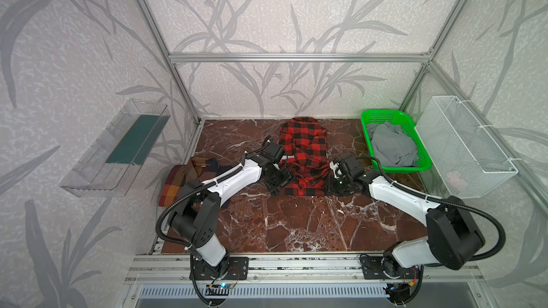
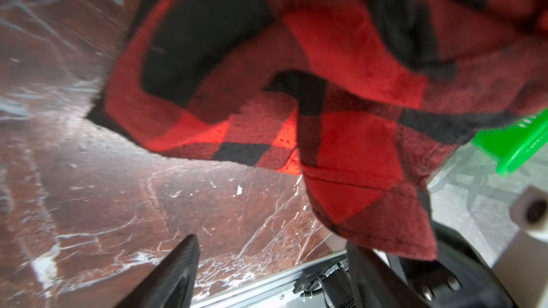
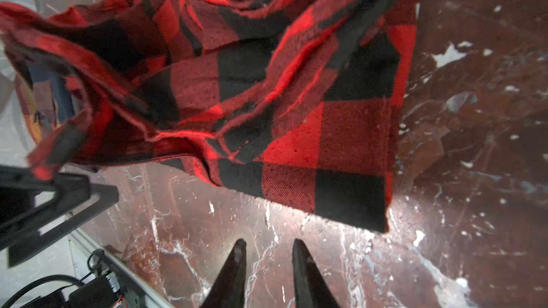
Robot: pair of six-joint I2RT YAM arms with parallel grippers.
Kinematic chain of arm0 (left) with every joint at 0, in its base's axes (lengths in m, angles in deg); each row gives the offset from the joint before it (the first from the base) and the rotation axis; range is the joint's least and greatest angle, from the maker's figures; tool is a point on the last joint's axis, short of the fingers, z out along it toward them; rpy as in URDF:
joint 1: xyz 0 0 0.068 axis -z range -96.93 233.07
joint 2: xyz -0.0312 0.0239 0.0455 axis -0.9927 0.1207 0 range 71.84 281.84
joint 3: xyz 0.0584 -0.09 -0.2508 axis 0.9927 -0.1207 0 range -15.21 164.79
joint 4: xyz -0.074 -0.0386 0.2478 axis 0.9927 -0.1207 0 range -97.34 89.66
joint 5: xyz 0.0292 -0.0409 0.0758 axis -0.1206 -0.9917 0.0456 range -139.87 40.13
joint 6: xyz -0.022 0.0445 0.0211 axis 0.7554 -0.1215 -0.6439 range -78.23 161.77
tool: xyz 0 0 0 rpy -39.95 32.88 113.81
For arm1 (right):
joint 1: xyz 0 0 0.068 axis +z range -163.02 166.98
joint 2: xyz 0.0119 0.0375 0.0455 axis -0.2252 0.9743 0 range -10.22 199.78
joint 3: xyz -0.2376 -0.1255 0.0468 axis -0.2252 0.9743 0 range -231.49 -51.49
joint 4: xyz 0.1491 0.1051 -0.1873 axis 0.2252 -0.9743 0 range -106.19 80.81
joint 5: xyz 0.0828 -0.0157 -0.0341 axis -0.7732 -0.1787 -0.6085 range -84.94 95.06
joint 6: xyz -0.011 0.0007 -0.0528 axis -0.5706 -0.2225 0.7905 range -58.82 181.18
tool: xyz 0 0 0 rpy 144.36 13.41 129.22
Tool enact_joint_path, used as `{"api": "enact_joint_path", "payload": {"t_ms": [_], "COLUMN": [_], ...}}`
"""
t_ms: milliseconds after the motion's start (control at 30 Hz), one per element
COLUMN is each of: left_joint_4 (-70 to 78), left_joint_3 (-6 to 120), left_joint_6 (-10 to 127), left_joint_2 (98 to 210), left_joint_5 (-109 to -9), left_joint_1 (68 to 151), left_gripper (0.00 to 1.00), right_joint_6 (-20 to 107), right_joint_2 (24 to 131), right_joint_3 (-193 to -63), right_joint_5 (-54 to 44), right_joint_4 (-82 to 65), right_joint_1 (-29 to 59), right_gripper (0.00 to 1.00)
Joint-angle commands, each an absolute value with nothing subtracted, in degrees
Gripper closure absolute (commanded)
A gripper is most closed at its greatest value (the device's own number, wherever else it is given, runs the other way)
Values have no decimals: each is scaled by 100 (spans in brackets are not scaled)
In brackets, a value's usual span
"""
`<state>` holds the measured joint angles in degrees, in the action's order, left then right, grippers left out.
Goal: Fold and stack the long sleeve shirts
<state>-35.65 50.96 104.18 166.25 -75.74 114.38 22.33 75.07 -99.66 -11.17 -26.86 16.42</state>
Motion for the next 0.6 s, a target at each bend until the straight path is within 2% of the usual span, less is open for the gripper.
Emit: {"api": "enact_joint_path", "payload": {"t_ms": [0,200,567], "left_joint_4": [-3459,-3614,-3855], "left_joint_3": [5170,5547,6498], "left_joint_6": [10455,10219,10118], "left_joint_2": [16772,17019,17594], "left_joint_5": [-7431,-7361,-7314], "left_joint_1": [11426,11425,11420], "left_gripper": [22,22,23], "right_joint_6": [2409,2795,2735], "right_joint_2": [7881,8548,9276], "right_joint_3": [-10150,-10653,-11804], "right_joint_5": [-759,-740,-724], "right_joint_4": [-2407,-2148,-2149], "right_joint_1": [1636,1657,1695], "right_gripper": [72,70,68]}}
